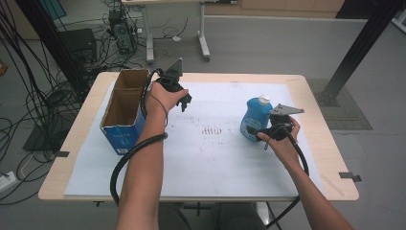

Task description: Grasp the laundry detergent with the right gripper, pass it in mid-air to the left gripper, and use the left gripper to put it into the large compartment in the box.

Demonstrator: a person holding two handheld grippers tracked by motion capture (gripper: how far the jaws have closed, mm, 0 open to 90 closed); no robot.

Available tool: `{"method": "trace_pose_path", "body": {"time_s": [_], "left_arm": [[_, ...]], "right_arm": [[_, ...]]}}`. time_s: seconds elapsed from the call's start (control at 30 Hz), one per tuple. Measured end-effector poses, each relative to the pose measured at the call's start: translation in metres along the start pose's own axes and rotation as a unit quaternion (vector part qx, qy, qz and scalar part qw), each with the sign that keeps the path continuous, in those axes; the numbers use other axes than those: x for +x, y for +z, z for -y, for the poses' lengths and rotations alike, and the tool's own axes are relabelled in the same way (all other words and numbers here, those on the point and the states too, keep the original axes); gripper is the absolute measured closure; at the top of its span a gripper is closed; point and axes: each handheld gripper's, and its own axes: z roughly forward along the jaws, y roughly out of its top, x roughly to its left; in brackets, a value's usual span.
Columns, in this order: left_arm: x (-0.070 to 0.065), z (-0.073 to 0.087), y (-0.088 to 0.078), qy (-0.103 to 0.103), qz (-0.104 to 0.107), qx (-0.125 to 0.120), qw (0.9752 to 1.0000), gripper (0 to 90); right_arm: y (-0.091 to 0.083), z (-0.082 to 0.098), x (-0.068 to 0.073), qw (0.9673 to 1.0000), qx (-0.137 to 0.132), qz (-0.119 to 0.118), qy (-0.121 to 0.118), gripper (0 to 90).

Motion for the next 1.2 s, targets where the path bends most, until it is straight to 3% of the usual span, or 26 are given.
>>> {"method": "trace_pose_path", "body": {"time_s": [1.2], "left_arm": [[-0.0008, 0.0013, -0.0038, 0.001, -0.001, -0.004, 1.0, 6.6]], "right_arm": [[-0.0007, 0.001, 0.0025, 1.0, -0.005, 0.0, -0.005, 1.7]]}}
